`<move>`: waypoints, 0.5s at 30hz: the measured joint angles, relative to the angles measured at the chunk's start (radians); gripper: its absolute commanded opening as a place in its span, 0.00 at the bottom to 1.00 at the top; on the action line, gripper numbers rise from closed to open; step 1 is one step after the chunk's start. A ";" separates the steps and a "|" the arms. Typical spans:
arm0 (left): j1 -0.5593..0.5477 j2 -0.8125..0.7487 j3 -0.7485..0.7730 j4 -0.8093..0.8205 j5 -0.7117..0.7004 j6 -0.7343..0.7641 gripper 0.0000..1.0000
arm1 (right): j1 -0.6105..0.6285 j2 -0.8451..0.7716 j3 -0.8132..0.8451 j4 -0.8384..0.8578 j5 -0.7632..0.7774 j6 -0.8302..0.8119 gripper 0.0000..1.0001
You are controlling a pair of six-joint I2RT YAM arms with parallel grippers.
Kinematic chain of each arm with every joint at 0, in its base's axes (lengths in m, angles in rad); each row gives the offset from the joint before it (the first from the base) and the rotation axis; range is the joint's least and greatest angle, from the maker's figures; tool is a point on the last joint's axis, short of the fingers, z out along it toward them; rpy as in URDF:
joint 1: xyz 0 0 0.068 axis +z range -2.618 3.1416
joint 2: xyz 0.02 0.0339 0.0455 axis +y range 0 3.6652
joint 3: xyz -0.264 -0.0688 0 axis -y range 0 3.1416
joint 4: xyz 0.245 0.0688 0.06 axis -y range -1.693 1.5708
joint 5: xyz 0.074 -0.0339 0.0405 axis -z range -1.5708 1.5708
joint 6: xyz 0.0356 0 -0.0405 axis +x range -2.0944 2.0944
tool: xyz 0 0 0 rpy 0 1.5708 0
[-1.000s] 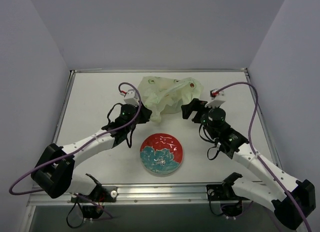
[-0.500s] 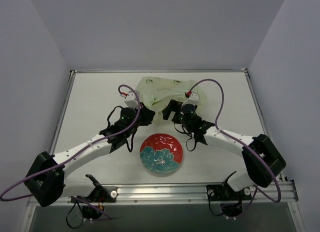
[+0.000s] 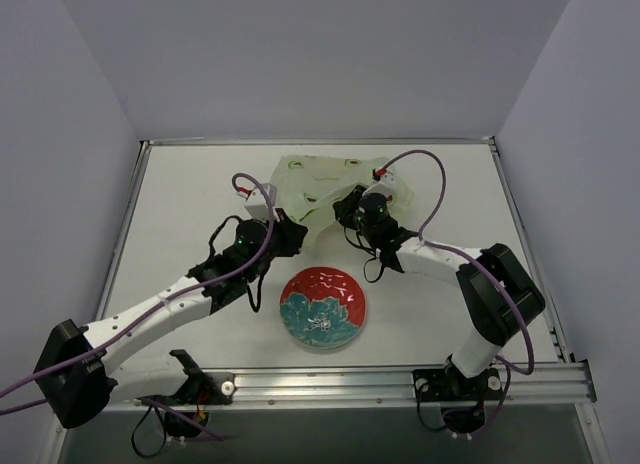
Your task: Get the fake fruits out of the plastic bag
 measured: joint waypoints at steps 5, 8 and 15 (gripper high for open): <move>-0.032 -0.064 0.047 -0.056 -0.033 0.019 0.02 | 0.001 -0.067 -0.029 -0.050 0.011 -0.027 0.00; -0.049 -0.095 0.084 -0.077 -0.055 0.033 0.02 | -0.001 -0.190 -0.048 -0.140 0.014 -0.067 0.00; -0.081 -0.103 0.129 -0.097 -0.111 0.060 0.03 | -0.019 -0.465 -0.172 -0.204 0.011 -0.103 0.00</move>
